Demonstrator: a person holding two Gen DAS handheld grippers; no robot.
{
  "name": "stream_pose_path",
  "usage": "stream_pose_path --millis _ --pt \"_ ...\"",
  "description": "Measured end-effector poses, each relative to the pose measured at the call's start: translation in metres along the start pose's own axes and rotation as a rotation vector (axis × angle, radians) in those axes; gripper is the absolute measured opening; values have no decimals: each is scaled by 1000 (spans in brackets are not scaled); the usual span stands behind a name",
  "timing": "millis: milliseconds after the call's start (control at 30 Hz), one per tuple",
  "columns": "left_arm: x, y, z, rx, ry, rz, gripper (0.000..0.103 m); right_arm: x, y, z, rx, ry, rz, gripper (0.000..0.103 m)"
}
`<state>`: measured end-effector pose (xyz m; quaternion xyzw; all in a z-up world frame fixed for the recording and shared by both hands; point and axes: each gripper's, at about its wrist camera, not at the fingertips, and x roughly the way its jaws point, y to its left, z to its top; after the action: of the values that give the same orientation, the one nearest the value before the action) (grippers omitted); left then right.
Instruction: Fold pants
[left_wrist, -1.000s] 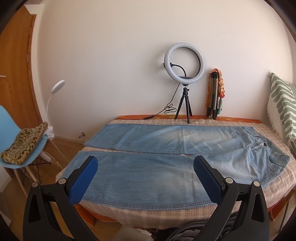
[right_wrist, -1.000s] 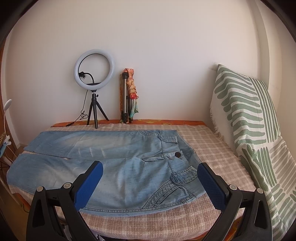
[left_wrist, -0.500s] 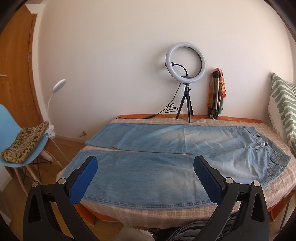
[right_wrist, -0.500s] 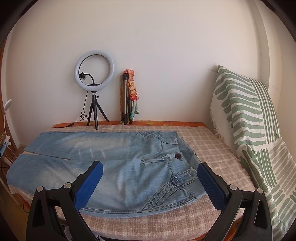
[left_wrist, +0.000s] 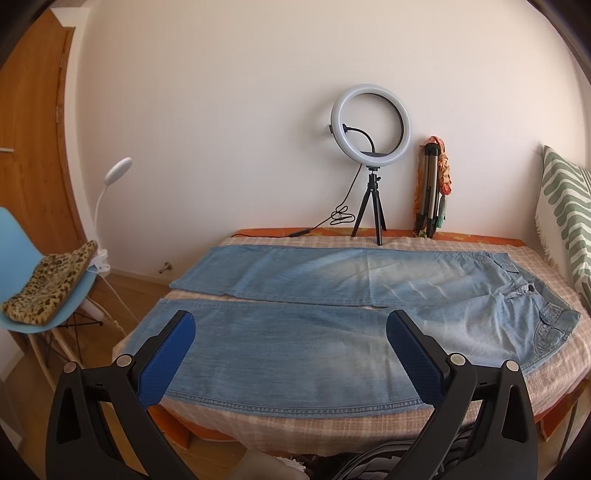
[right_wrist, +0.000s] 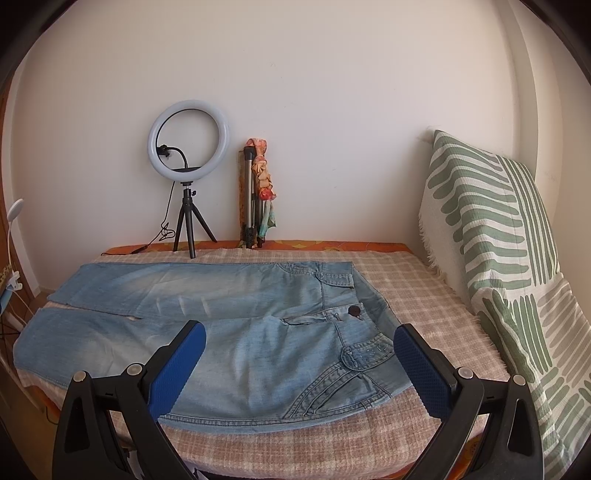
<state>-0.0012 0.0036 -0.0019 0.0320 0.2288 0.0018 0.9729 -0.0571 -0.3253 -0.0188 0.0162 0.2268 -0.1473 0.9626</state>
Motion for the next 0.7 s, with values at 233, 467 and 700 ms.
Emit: stream_pose_path --millis 233,467,700 --pt "0 0 0 1 0 1 103 0 0 0 1 0 0 103" --pt "0 3 -1 1 1 1 103 0 0 0 0 0 -1 103" --pt "0 5 -2 -1 1 5 103 0 1 0 1 0 -1 103"
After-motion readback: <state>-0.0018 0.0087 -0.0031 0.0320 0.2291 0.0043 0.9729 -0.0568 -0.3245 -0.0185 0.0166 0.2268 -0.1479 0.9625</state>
